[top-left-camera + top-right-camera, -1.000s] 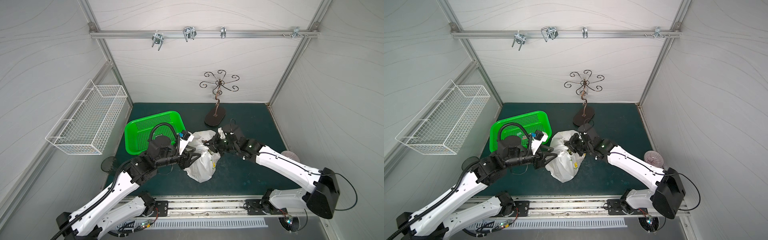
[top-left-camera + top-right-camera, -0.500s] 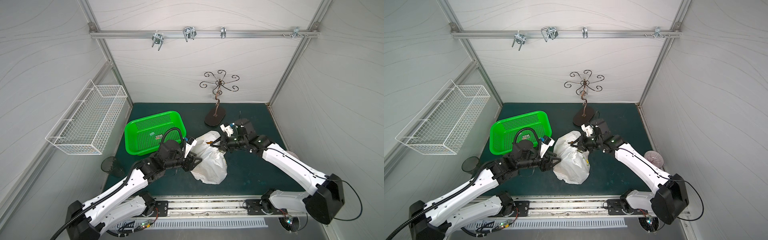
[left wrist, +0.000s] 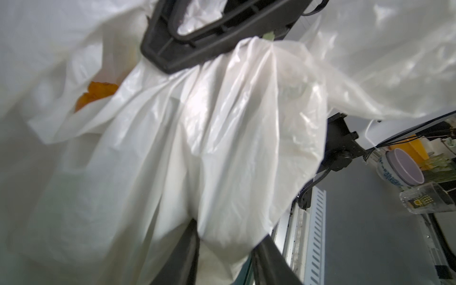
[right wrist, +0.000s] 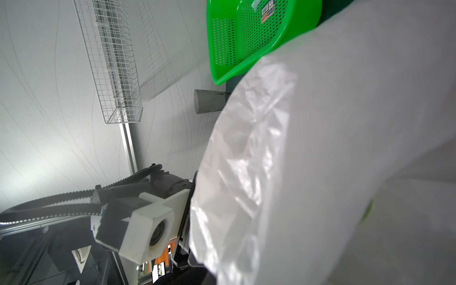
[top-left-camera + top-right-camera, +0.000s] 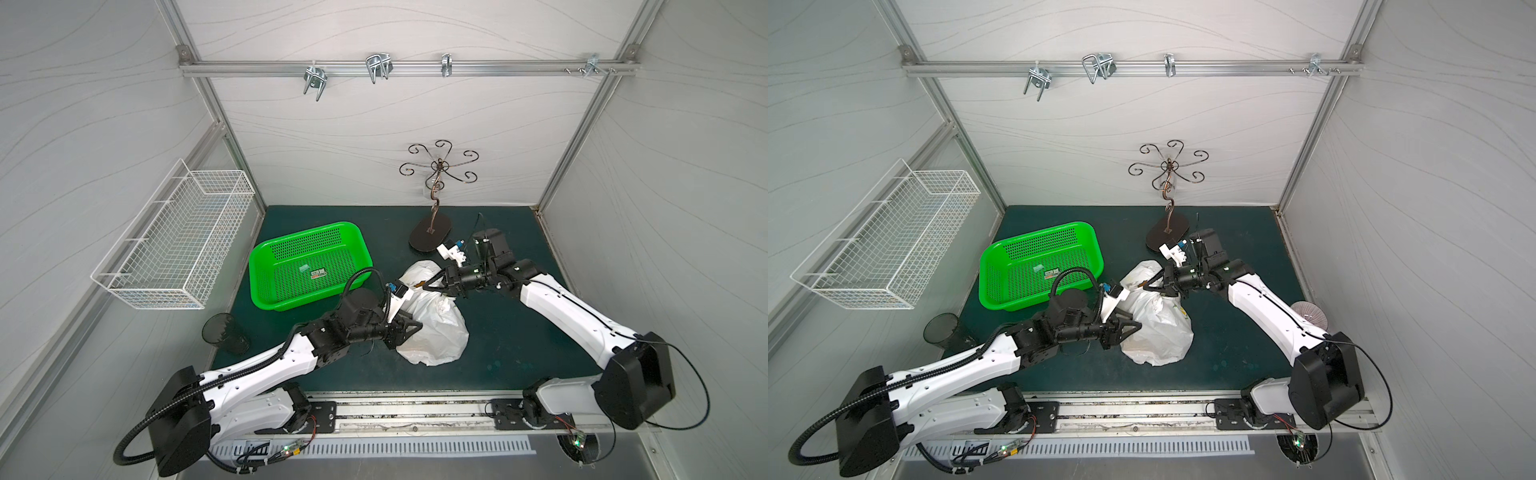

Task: Place the pineapple into a plastic bag & tie a knot
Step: Cross the plastic bag at the center of the board.

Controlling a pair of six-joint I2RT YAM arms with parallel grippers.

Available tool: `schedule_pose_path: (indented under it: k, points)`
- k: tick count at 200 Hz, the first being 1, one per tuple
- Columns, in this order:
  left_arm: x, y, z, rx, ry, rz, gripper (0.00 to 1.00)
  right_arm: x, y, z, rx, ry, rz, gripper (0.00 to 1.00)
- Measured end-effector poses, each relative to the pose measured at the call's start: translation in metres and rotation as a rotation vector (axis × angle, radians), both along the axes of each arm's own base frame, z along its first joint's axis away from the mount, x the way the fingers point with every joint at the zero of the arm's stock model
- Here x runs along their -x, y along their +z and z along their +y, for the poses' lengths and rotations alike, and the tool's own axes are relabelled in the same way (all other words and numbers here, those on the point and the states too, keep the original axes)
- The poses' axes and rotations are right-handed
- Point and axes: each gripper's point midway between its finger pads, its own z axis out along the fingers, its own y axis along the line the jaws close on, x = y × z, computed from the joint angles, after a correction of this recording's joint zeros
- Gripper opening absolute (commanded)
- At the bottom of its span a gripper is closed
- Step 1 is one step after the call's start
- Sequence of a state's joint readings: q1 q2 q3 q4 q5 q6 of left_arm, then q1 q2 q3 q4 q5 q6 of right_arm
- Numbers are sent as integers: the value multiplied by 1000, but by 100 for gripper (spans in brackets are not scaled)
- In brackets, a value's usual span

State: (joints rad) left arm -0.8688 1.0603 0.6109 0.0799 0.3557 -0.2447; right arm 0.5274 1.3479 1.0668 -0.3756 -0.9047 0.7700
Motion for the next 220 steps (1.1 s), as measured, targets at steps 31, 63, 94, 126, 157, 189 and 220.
schedule_pose_path:
  k: [31, 63, 94, 126, 157, 189, 220]
  points:
    - [-1, -1, -5, 4, -15, -17, 19, 0, 5, 2, -32, 12, 1, 2]
    - [-4, -6, -14, 13, -37, -17, 9, -1, 6, 5, -57, 9, 5, 13]
    - [-3, -9, -19, 20, -52, -13, 3, -1, 14, 9, -96, 29, -17, 18]
    - [-1, -8, -21, 28, -64, -7, 0, 2, 20, 12, -123, 46, -32, 19]
    - [0, -7, -22, 33, -67, -7, 2, 1, 18, 13, -116, 39, -36, 3]
    - [4, 0, -8, 26, -39, -54, 8, 3, 17, 14, -110, 45, -40, 0]
    - [2, 47, 22, 98, 24, -194, 11, 6, 15, 13, -107, 57, -40, 0]
